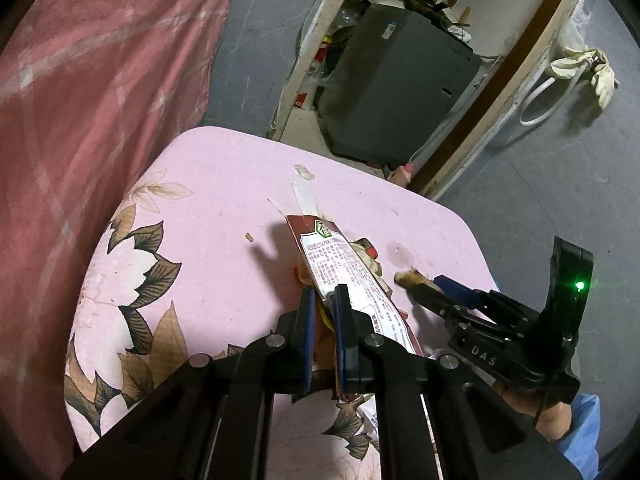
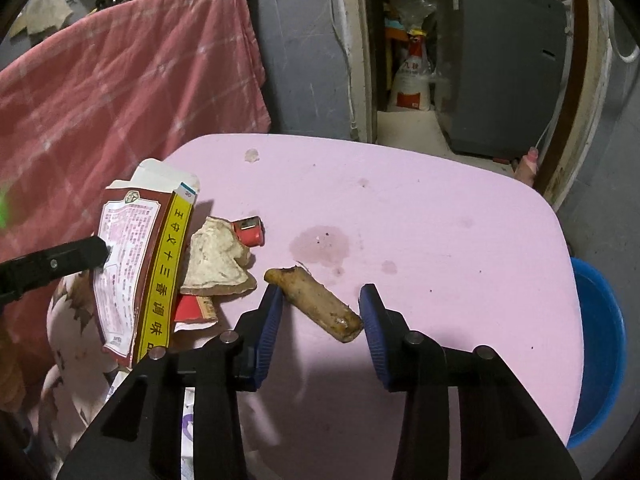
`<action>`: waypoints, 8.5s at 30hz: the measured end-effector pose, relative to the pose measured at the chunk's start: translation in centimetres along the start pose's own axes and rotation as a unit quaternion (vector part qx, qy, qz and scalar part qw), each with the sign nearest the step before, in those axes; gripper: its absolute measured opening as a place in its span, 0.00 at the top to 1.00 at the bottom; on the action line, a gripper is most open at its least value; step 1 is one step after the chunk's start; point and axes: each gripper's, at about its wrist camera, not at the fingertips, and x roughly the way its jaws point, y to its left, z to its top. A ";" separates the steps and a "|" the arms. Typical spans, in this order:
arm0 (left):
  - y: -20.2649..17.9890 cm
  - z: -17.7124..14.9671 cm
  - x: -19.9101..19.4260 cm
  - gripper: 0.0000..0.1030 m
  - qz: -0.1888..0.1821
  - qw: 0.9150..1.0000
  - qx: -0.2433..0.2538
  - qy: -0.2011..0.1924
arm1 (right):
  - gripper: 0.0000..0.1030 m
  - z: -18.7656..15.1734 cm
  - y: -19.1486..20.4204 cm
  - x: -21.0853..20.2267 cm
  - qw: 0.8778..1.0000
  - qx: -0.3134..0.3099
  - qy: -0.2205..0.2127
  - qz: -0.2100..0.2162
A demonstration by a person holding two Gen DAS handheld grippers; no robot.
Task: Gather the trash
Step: 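Grasp the cardboard box with the left tool while the right tool grasps the brown stick, then carry the box and stick over the blue bucket and open both tools, then move both tools back over the table toward the remaining trash, then grasp the red cigarette pack with the left tool while the right tool grasps the white wrapper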
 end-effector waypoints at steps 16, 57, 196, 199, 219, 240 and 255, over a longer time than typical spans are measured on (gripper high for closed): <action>-4.3 -0.9 -0.2 0.98 -0.007 0.999 0.040 -0.020 | 0.86 -2.8 -1.2 -4.0 0.996 0.042 -0.079 0.016; -26.5 -4.2 6.1 0.98 -0.079 0.947 0.186 -0.251 | 0.86 -8.0 -15.1 -20.1 0.900 0.096 -0.387 -0.178; 1.1 -7.1 -2.3 0.04 0.142 0.974 0.057 -0.170 | 0.00 -7.4 4.1 -7.8 0.994 0.007 -0.108 -0.023; 1.0 -7.1 -2.1 0.04 0.141 0.975 0.057 -0.164 | 0.01 -7.3 4.3 -7.1 0.996 0.000 -0.086 -0.020; 0.0 -6.7 -0.3 0.06 0.117 0.981 0.083 -0.128 | 0.44 -7.7 3.7 -5.6 0.998 -0.007 -0.038 -0.046; -2.6 -6.0 2.8 0.30 0.076 0.988 0.115 -0.075 | 0.94 -5.6 -0.1 -4.7 0.995 0.065 -0.053 -0.048; -3.1 -3.6 5.8 0.70 0.066 0.993 0.078 -0.053 | 0.94 -4.9 -0.7 -4.0 0.993 0.067 -0.081 -0.053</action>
